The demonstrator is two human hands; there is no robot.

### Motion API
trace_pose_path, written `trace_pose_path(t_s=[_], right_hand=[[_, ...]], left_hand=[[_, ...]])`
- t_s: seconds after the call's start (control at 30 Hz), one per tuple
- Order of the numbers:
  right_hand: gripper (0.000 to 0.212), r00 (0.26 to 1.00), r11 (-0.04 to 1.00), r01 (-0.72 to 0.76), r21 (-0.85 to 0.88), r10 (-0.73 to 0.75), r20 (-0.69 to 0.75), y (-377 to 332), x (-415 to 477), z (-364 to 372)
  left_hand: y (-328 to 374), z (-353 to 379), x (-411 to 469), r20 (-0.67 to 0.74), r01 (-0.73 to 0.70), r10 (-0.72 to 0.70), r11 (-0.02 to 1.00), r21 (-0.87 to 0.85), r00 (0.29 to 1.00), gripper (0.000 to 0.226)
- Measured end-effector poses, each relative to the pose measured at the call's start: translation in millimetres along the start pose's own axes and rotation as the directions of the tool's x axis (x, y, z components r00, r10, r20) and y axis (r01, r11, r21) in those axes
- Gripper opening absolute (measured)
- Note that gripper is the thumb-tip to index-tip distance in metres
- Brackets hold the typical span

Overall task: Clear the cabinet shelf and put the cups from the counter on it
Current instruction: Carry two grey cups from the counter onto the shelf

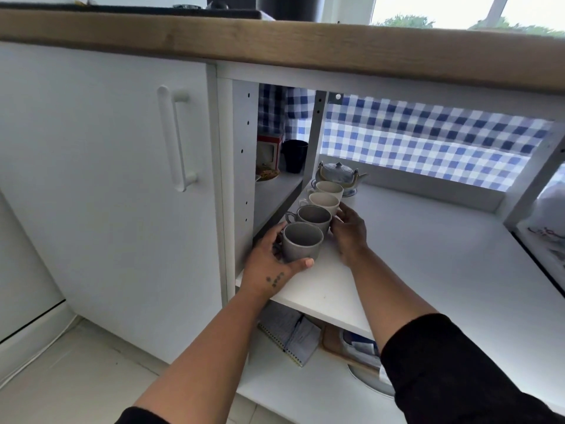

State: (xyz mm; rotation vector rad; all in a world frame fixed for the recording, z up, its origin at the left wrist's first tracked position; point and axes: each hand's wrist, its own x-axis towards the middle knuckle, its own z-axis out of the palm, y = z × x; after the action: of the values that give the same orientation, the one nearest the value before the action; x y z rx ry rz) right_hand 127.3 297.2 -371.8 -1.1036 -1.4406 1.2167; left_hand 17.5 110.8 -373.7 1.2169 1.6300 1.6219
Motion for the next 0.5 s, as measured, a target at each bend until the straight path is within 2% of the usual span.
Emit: trace_pose_path(t_s=[0.1, 0.17, 0.23, 0.3, 0.37, 0.5], right_hand=[[0.051, 0.999, 0.998, 0.010, -0.068, -0.012, -0.032, -18.7, -22.3, 3.1], [0.057, 0.999, 0.998, -0.011, -0.068, 0.008, -0.040, -23.8, -30.3, 1.6], [0.059, 0.998, 0.999, -0.046, 0.011, 0.047, -0.047, -25.0, -35.7, -3.8], [0.052, 0.996, 0.989, -0.083, 0.120, 0.088, -0.033, -24.8, -45.2, -11.2], [0.046, 0.995, 0.977, -0.100, 0.189, 0.096, 0.030, -25.4, -60.2, -17.9], [0.031, 0.993, 0.983, -0.083, 0.165, 0.067, 0.098, -26.1, -81.4, -24.0]], left_hand=[[0.3, -0.7, -1.0, -0.001, 0.010, -0.010, 1.000, 0.020, 1.000, 0.092], [2.6, -0.7, -3.8, -0.010, 0.010, -0.009, 0.998, 0.063, 1.000, 0.097], [2.8, -0.7, -5.7, -0.017, 0.009, -0.008, 0.994, 0.110, 1.000, 0.108], [3.4, -1.0, -6.5, -0.020, 0.017, -0.014, 0.987, 0.157, 1.000, 0.116], [7.1, -1.8, -6.8, -0.007, 0.032, -0.031, 0.986, 0.164, 0.999, 0.111], [16.3, -4.5, -4.5, 0.053, 0.032, -0.038, 0.993, 0.112, 0.998, 0.087]])
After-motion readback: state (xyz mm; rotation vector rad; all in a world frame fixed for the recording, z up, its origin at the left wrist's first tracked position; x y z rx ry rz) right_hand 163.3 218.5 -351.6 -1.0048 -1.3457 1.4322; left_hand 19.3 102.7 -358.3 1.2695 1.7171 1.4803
